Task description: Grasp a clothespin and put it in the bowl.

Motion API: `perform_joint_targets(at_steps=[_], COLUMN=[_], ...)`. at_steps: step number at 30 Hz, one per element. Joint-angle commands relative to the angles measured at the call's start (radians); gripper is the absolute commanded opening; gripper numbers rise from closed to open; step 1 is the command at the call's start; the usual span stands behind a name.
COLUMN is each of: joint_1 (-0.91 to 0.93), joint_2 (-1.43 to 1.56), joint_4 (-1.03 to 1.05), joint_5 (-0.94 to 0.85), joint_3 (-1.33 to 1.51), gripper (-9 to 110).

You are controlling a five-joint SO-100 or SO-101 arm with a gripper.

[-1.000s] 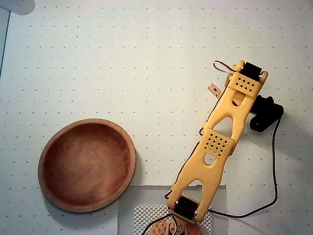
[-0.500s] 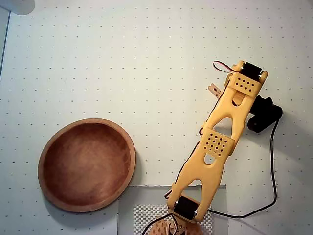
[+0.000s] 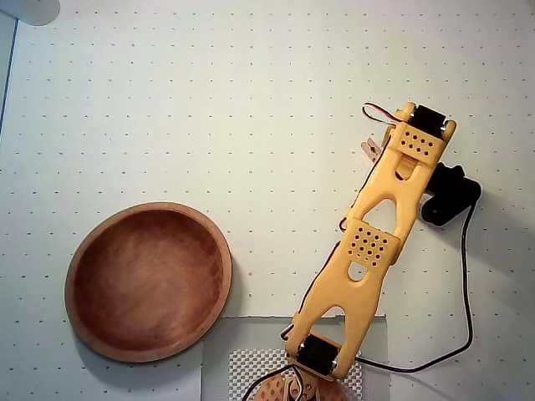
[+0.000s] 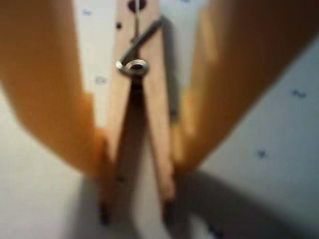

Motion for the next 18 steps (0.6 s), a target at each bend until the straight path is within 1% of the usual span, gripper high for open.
perform_joint_targets(at_steps=[1,10,14,18], joint_1=[0.005,0.003,-0.005,-0.048], joint_2=[0.023,0.049,0.144,0.331], joint_4=[0.009,0.009,0.009,0.017], joint_5=[0.006,0.006,0.006,0.009], joint_3=[-0.041,-0.044,-0.040,0.048], gripper=[-3,-3,-3,-3])
